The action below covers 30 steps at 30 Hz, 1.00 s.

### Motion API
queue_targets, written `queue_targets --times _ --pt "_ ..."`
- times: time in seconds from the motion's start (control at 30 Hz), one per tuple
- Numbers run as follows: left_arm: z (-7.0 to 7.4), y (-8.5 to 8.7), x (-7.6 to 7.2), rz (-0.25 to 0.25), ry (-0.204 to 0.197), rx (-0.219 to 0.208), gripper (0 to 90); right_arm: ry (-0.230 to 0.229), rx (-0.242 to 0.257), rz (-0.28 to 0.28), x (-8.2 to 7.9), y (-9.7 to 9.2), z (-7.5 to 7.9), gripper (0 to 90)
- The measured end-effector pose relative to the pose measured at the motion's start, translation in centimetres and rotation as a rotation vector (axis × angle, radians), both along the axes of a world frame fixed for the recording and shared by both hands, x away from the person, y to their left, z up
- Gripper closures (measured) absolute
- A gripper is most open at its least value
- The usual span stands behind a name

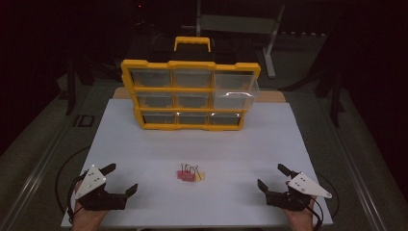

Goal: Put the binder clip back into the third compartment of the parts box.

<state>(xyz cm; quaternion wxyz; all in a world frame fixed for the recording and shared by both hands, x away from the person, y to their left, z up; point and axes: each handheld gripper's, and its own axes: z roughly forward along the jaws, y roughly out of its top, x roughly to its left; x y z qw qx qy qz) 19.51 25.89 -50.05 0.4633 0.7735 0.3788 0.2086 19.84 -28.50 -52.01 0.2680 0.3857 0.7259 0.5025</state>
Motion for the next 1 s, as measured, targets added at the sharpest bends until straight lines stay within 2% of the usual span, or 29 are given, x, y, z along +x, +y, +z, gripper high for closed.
queue_targets --times 0.1,0.13,0.2,0.4,0.6,0.63,0.83,1.0 --pt "0.3 -0.1 0.2 -0.008 0.004 0.007 0.2 0.002 0.002 -0.002 0.0 -0.1 0.0 8.7" --pt "0.8 -0.2 0.5 -0.028 0.005 -0.014 0.2 0.002 0.002 -0.002 0.0 -0.1 0.0 8.7" --pt "1.1 -0.4 0.7 -0.04 0.002 -0.012 0.2 0.003 0.002 -0.001 0.1 -0.1 0.0 8.7" --pt "2.1 -1.5 1.5 -0.08 0.006 0.024 0.2 0.004 0.003 0.002 0.0 0.0 0.0 8.7" --pt "2.9 -2.8 2.4 -0.116 0.009 0.072 0.2 0.005 0.003 -0.003 0.0 -0.1 0.0 8.7" --pt "3.0 -3.1 2.6 -0.125 0.011 0.091 0.2 0.005 0.002 -0.003 0.0 -0.1 0.0 8.7" --pt "3.0 -5.0 3.3 -0.176 0.039 0.167 1.1 -0.004 -0.005 0.001 -0.1 0.0 0.0 8.7" --pt "3.1 -6.5 4.0 -0.204 0.061 0.199 3.1 -0.005 -0.008 0.0 -0.1 0.0 0.0 8.8"
